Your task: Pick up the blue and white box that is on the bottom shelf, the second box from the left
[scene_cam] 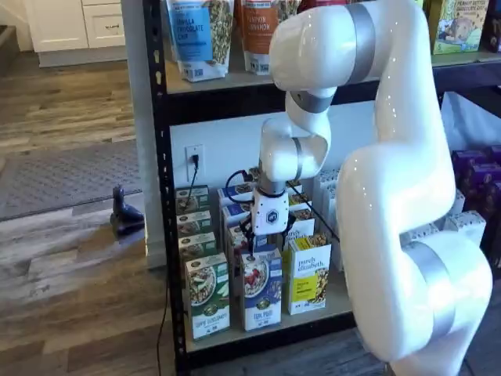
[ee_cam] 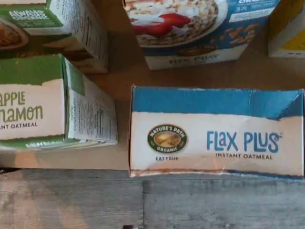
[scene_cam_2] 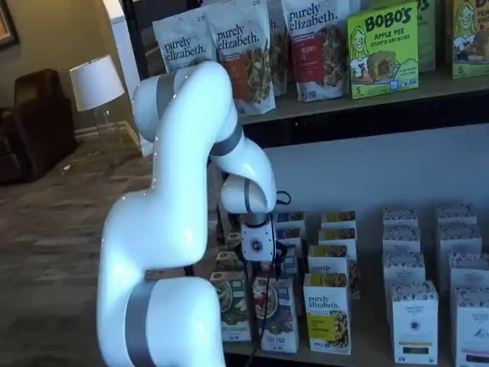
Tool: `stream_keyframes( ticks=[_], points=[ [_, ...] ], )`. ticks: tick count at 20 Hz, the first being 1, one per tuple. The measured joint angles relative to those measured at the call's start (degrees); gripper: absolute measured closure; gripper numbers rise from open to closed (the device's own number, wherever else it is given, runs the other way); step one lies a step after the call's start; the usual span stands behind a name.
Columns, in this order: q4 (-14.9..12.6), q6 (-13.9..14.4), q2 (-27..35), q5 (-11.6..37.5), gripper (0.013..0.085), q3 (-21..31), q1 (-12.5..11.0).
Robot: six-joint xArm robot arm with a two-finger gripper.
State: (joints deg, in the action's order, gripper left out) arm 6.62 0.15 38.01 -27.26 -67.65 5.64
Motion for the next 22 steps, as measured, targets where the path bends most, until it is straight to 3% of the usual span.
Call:
stream_keyframes(
  ticks=[5, 22],
  points=[
    [1.1, -0.9, 2.5, -1.2, 0.0130, -3.3, -0.1],
    [-0.8, 1.9, 7.6, -1.5, 0.0130, -8.6, 1.1]
  ],
)
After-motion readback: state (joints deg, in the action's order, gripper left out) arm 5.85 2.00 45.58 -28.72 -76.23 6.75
